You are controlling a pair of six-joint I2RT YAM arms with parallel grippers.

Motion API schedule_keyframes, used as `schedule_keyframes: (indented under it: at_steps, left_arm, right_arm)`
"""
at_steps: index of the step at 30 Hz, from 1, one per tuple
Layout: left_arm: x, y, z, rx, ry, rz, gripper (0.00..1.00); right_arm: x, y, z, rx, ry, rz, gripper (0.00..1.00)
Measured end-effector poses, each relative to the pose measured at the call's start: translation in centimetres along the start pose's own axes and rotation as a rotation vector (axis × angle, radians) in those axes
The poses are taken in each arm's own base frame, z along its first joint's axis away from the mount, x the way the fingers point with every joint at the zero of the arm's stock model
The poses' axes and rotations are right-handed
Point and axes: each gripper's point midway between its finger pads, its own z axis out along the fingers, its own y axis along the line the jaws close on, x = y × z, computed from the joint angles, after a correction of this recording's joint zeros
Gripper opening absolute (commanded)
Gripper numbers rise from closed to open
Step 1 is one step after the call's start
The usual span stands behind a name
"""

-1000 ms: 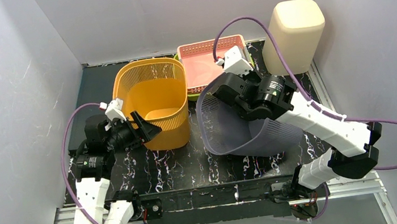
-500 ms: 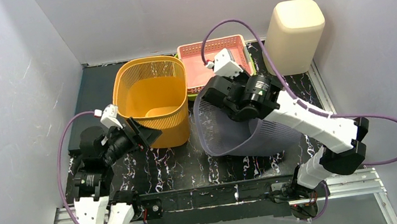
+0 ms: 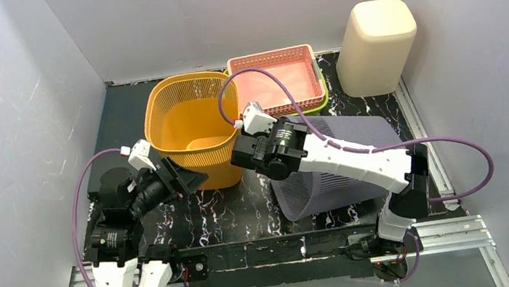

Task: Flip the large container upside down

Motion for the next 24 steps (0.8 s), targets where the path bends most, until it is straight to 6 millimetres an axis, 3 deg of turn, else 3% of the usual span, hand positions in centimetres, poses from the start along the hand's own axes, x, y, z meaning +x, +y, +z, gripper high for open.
schedule_keyframes:
  at_steps: [12,24]
  left_arm:
    - [0.7,-1.9,-2.1,0.066,-0.034,0.017,0.67]
    - [2.1,-0.8,-1.8,0.039,0.017,-0.015,0.66]
  right_arm:
    - [6.2,4.0,1.0,-0.122,0.075,-0.06,0.01]
    - [5.4,5.7,1.2,-0.173,0.065,-0.002,0.03]
